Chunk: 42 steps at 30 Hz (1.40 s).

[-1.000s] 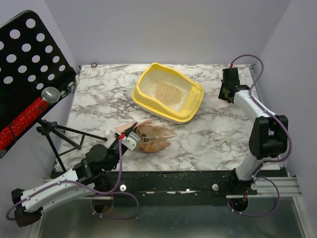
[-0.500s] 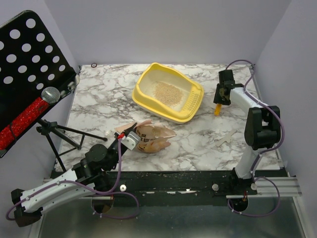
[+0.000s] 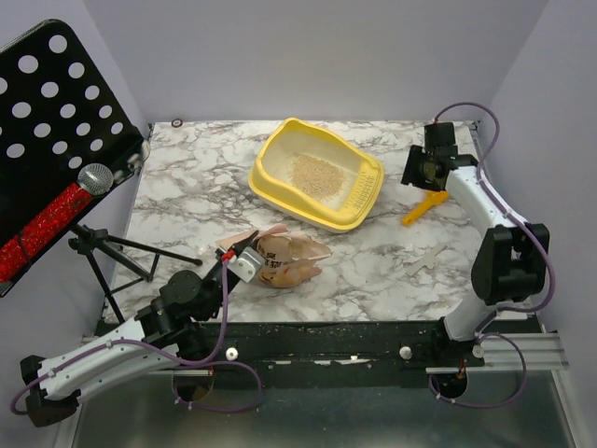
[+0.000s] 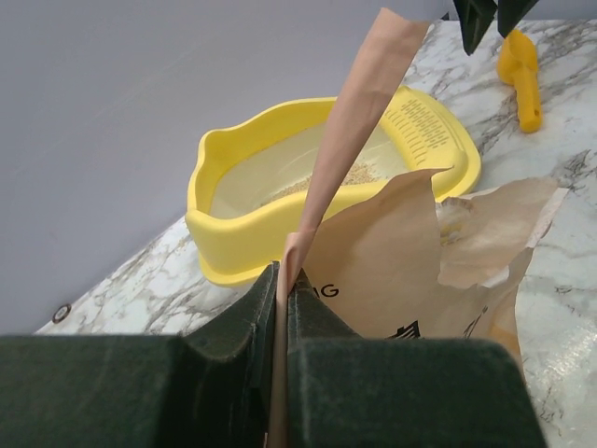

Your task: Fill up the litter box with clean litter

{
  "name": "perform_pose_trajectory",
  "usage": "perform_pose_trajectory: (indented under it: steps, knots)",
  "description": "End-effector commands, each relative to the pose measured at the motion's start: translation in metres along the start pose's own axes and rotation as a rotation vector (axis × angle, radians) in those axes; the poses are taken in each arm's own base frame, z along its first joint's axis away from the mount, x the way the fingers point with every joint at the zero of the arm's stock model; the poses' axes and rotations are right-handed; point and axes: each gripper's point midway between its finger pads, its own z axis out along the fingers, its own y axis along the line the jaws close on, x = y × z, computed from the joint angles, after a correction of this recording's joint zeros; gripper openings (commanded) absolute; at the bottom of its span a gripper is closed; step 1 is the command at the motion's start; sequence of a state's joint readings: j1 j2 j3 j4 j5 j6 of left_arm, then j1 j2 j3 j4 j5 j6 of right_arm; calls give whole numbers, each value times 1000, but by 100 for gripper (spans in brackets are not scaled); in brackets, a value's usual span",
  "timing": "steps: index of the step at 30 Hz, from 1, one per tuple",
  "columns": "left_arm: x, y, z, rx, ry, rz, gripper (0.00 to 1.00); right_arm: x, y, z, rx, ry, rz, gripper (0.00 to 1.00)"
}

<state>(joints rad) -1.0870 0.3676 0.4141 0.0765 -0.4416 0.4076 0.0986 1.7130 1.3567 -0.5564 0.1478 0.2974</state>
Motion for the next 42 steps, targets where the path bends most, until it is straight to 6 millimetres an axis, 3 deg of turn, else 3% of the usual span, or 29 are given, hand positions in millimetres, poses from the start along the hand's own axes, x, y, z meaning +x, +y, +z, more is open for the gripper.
perform_pose_trajectory:
  steps: [1,6,10,15,23,25,30,37,42]
  knots:
    - [-68,24,-6,-39,-220,-81,16,-12,43,-48,-194,-49,-62,62]
    - [-73,25,-13,-22,-252,-62,18,6,102,-85,-338,-63,-272,63]
    - [-74,27,-17,-22,-264,-50,19,21,134,-112,-421,-81,-381,63]
    - [-71,30,-17,-39,-252,-37,19,34,136,-139,-495,-78,-351,63]
    - [-68,33,-16,-55,-230,-25,8,95,156,-187,-789,-50,-390,63]
    - [-68,34,-17,-59,-232,-28,0,109,157,-184,-816,-41,-398,63]
    - [-69,36,-18,-62,-234,-32,0,135,161,-153,-735,65,-454,62]
    - [-66,37,-18,-73,-225,-27,0,150,184,-114,-671,195,-379,35]
    - [-65,38,-17,-80,-221,-18,0,167,193,-92,-645,250,-340,34]
